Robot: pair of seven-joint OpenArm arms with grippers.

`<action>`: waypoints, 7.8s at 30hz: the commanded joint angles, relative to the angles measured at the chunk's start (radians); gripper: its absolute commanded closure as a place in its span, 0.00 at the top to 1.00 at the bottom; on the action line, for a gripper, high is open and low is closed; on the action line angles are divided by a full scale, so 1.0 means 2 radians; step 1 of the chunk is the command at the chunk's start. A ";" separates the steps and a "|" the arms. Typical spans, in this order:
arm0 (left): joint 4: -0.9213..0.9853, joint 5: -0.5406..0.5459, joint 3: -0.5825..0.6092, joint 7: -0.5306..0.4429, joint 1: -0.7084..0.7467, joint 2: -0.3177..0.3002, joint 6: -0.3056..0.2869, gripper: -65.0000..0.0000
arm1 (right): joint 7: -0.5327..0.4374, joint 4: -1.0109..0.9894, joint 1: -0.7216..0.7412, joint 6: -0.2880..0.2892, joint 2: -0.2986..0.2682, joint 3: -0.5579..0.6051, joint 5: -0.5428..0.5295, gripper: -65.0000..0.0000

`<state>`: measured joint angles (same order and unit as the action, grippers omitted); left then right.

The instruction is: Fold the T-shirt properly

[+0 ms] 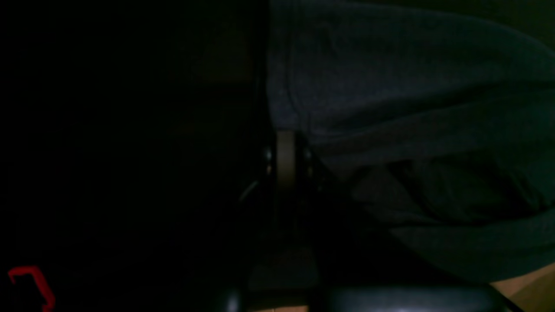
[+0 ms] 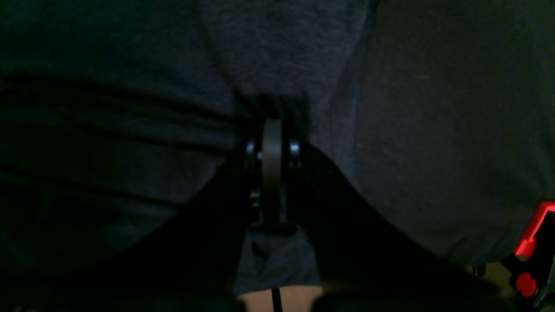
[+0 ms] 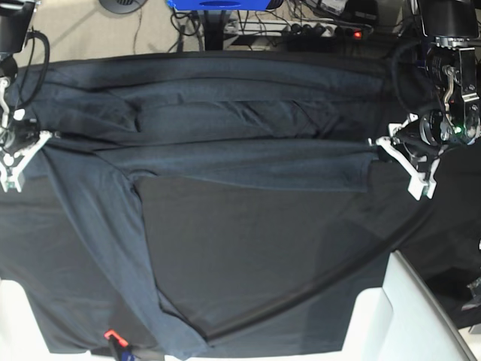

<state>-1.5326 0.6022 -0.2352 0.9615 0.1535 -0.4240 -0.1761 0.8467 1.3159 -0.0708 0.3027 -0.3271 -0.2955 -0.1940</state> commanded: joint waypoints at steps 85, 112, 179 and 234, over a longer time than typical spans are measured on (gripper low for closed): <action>-0.004 -0.061 0.001 -0.056 0.038 0.060 -0.001 0.00 | -0.005 0.008 0.052 0.001 0.037 -0.068 0.003 0.01; -0.004 -0.061 0.002 -0.056 0.039 0.057 -0.001 0.00 | -0.099 -0.144 0.079 -0.001 -0.004 -0.067 0.004 0.00; -0.081 -0.057 -0.398 -0.055 0.174 0.123 -0.114 0.00 | -0.260 -0.384 0.283 -0.011 0.020 0.145 0.001 0.00; -0.057 -0.061 -0.343 -0.055 0.137 0.113 -0.113 0.00 | 0.053 0.289 -0.156 -0.012 0.139 0.097 0.003 0.50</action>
<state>-1.6321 0.4713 -0.9146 0.8642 0.4213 -0.1833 -0.4004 0.9730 1.8671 -0.3965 0.2768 -0.0444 -0.0956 -0.1810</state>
